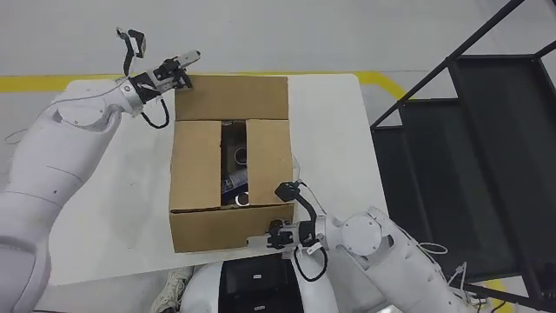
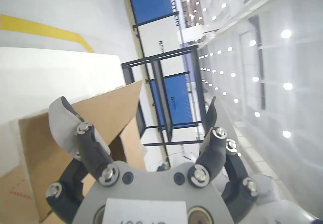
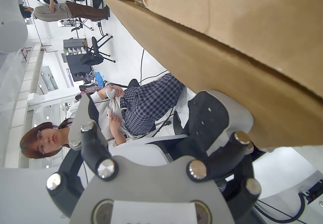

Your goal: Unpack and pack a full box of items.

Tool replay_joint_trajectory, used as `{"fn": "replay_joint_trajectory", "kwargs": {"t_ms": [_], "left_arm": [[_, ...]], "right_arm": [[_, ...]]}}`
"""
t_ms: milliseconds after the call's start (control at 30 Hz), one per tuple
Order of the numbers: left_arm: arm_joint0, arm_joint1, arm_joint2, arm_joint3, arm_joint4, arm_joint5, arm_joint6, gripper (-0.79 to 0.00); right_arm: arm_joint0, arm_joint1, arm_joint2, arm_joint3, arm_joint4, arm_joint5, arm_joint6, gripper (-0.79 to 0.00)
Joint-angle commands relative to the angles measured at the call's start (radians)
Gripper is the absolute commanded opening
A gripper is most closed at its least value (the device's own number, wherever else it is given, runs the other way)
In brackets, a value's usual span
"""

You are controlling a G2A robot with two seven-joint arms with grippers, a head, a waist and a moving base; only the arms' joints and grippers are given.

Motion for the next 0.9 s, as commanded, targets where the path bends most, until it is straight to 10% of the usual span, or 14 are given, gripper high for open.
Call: {"fn": "replay_joint_trajectory", "kwargs": {"t_ms": [0, 333, 867], "left_arm": [[-0.007, -0.020, 0.034, 0.020, 0.102, 0.012, 0.044, 0.000], [-0.008, -0.081, 0.068, 0.139, 0.184, 0.013, 0.094, 0.000], [0.000, -0.089, 0.008, 0.183, 0.226, -0.013, 0.000, 0.000]], "right_arm": [[0.012, -0.001, -0.005, 0.007, 0.002, 0.005, -0.010, 0.000], [0.065, -0.009, -0.053, 0.048, -0.045, 0.050, -0.070, 0.000], [0.095, -0.017, -0.120, 0.064, -0.147, 0.101, -0.139, 0.000]]}}
